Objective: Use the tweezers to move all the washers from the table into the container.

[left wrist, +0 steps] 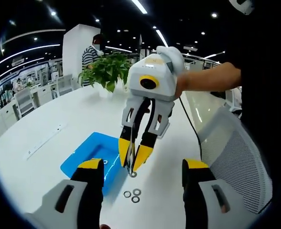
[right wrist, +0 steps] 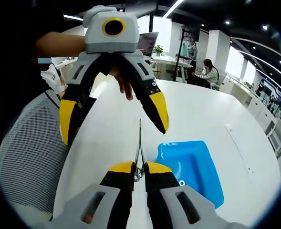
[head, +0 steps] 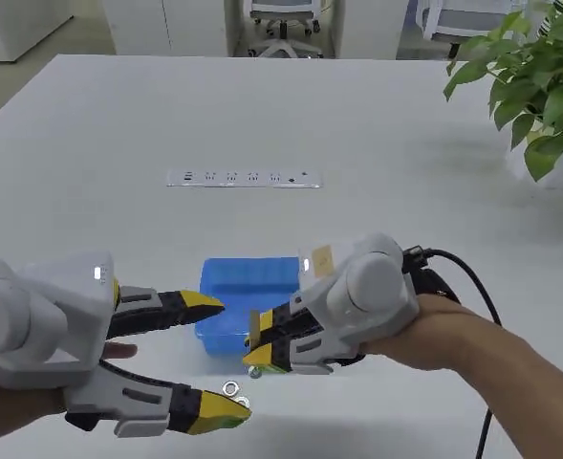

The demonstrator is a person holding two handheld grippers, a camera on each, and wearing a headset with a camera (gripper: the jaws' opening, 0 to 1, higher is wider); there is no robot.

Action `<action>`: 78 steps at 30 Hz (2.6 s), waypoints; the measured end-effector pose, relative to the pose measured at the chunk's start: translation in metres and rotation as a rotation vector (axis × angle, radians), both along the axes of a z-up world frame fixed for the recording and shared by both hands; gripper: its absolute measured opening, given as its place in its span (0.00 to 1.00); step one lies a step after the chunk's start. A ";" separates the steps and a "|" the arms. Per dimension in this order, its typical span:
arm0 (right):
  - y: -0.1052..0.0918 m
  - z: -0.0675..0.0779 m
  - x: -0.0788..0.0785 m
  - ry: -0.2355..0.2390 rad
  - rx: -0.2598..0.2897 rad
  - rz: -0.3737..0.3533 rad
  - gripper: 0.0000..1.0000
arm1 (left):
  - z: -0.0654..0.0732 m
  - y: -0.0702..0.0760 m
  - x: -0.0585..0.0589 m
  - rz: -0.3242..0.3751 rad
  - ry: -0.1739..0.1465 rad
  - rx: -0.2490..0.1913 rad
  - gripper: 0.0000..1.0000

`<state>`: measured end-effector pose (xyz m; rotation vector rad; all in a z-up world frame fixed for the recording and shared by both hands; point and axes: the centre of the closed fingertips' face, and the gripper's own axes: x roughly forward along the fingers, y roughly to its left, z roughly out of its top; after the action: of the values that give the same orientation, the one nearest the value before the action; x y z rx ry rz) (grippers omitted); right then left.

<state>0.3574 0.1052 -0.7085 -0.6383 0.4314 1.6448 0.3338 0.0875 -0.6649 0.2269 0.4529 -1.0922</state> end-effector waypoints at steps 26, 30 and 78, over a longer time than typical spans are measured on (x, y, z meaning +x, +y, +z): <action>0.022 0.000 0.043 -0.016 0.006 -0.005 0.10 | 0.014 0.024 0.010 0.147 -0.022 -0.051 0.99; 0.026 -0.004 0.048 -0.021 0.007 -0.010 0.10 | 0.013 0.028 0.010 0.154 -0.016 -0.051 0.99; 0.034 -0.052 0.072 0.006 -0.022 0.005 0.10 | -0.005 0.051 0.070 0.188 -0.078 0.059 0.49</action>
<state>0.4297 0.1391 -0.7600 -0.6510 0.4531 1.6497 0.4035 0.1386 -0.6703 0.2727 0.4280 -0.8839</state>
